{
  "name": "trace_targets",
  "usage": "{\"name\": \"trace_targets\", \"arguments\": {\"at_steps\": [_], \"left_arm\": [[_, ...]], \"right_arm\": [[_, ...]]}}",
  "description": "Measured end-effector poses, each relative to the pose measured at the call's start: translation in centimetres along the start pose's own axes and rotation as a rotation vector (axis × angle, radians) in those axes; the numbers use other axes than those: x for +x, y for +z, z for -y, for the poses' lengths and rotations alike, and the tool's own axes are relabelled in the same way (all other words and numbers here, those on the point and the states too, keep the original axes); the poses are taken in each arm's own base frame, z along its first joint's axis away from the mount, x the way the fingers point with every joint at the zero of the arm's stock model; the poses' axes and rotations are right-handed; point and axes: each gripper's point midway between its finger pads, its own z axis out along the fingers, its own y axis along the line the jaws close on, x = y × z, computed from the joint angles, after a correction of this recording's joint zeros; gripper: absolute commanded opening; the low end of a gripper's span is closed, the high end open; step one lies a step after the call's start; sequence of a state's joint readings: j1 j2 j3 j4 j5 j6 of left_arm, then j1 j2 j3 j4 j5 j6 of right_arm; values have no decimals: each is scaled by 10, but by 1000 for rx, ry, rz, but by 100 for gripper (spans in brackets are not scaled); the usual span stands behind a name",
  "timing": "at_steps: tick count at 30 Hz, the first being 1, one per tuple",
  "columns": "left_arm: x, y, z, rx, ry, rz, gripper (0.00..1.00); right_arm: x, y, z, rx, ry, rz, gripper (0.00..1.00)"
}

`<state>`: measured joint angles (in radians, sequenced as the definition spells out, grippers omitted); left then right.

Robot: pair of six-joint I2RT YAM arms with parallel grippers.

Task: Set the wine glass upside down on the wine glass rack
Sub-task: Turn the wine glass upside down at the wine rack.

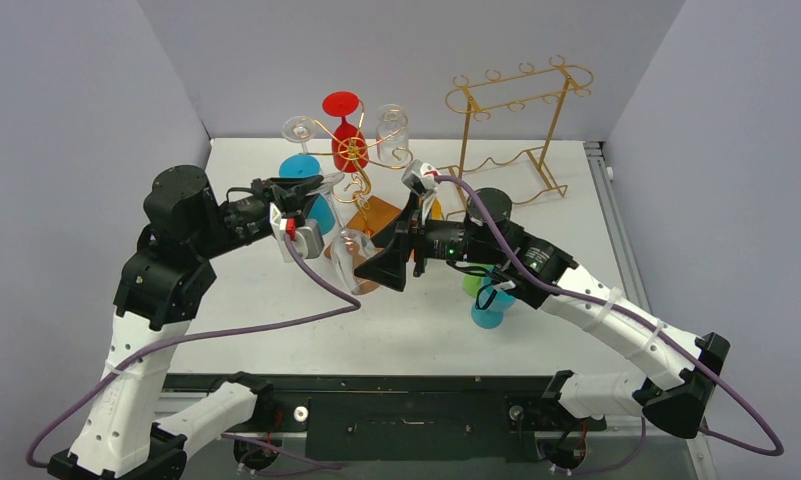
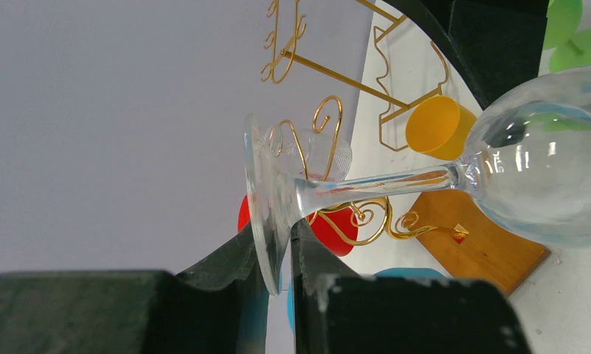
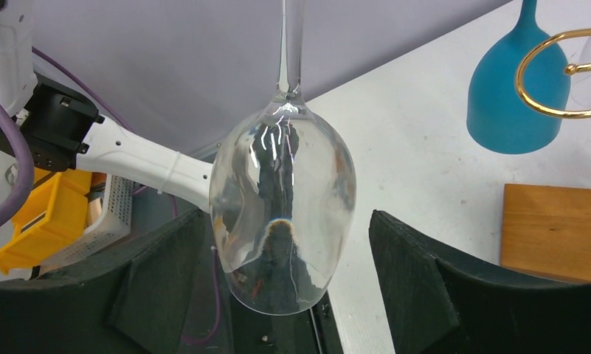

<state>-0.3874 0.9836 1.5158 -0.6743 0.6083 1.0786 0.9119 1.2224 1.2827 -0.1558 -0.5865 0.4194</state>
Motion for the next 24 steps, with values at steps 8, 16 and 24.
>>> {"name": "trace_targets", "arguments": {"at_steps": [8,16,24], "left_arm": [[-2,1,-5,-35,32,21,0],[-12,-4,-12,-61,72,45,0],[-14,2,-3,-34,103,71,5]], "right_arm": [[14,13,-1,-38,24,-8,77],[26,22,-2,-74,37,-14,76],[26,23,-2,-80,18,-14,50]]}}
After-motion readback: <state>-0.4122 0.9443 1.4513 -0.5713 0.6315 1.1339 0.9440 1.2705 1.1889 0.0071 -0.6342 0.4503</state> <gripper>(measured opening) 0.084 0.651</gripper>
